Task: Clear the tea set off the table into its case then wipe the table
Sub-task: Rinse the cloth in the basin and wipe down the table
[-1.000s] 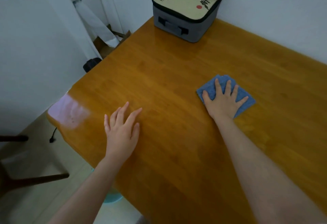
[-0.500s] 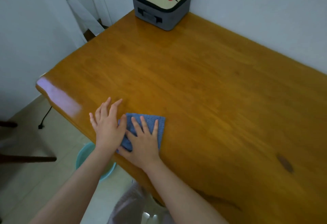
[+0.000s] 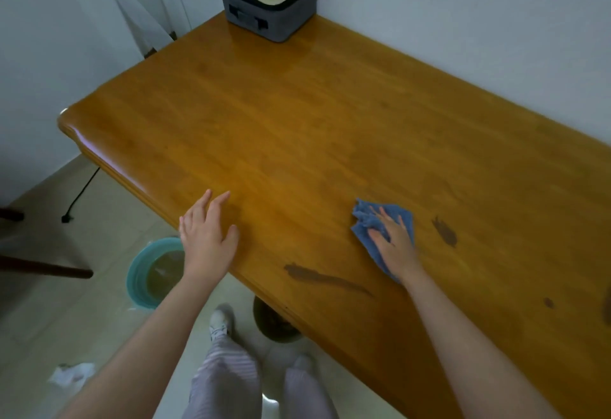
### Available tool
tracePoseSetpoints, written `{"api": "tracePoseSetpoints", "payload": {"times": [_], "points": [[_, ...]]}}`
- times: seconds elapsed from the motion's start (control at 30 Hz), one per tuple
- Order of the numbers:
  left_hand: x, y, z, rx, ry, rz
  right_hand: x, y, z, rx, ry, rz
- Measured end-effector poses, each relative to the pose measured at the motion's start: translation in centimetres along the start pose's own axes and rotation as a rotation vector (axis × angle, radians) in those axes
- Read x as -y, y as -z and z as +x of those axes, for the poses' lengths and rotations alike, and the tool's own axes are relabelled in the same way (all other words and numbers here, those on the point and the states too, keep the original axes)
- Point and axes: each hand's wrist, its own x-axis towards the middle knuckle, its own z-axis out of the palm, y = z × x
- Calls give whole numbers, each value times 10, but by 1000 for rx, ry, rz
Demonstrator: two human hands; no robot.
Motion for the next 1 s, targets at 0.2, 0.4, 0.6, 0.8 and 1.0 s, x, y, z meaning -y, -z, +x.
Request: {"api": "tracePoseSetpoints", "payload": {"times": [0.2, 0.4, 0.6, 0.8, 1.0], "points": [[-36, -23, -17, 82, -91, 16, -21, 11, -63, -140, -157, 121], [-37, -36, -36, 99, -162, 26, -17, -20, -116, -288, -161, 80], [-4, -21, -42, 98, -107, 69, 22, -75, -130, -374, -121, 53], [23, 1, -41, 80, -83, 15, 71, -140, -86, -393, -38, -58], [36, 21, -29, 46, -64, -86, 111, -190, -60, -332, 55, -225]]}}
